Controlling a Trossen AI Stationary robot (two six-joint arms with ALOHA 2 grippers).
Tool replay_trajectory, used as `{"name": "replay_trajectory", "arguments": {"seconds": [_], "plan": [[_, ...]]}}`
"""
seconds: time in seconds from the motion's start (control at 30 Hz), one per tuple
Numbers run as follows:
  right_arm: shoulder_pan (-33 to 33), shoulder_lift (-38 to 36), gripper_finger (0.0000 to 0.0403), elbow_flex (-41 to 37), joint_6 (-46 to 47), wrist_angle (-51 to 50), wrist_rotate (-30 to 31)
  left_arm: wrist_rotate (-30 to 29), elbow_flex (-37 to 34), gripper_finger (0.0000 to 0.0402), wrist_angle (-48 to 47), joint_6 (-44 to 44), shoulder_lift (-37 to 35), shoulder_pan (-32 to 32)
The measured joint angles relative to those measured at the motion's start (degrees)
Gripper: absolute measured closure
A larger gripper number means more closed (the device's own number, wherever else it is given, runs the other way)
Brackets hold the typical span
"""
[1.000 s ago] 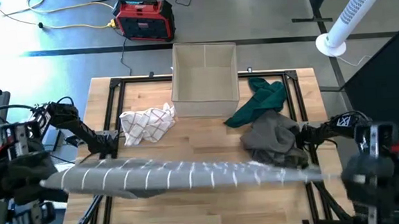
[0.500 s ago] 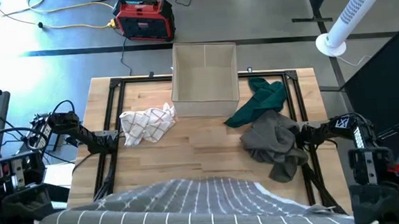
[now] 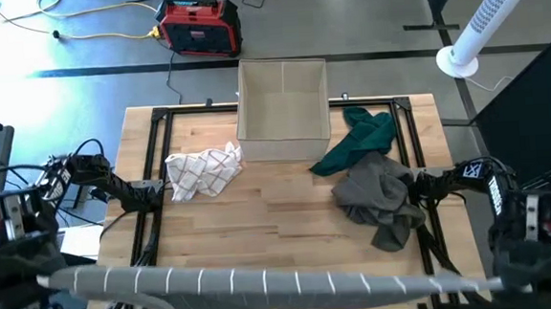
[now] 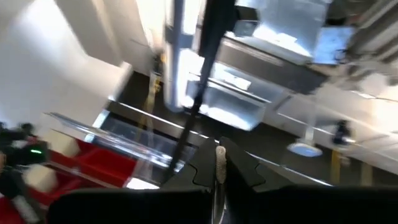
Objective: Fold towel
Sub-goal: Fold the grey checkered towel
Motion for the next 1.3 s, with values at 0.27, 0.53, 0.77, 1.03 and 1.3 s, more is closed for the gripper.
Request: {"name": "replay_trajectory", "arguments": {"seconds": [0.27,0.53,0.77,1.03,1.3], "plan": [[-1.1,-1.7,0.0403,0.2,-13.6,6.1,16.5,-9.0,2.8,0.0401,0.2,6.4,-0.4,5.5],[-7.9,-2.0,0.0403,-0.4,-16.1,7.2,31.3,-15.0,3.2,0.0401,-9.9,2.8,-0.6,14.4],[-13.2,-2.0,0.0403,-0.8,-15.6,3.5,32.9,-17.9,3.2,0.0401,-25.0,-6.7,-0.9,21.1],[-18.1,-2.1,0.0403,-0.8,-0.7,-11.7,36.7,-15.4,3.0,0.0401,-56.6,-38.2,-4.6,25.3],[-23.4,-2.3,0.0403,-0.9,13.4,-31.1,43.1,-9.0,2.5,0.0401,-89.3,-70.6,-8.8,27.4]]}}
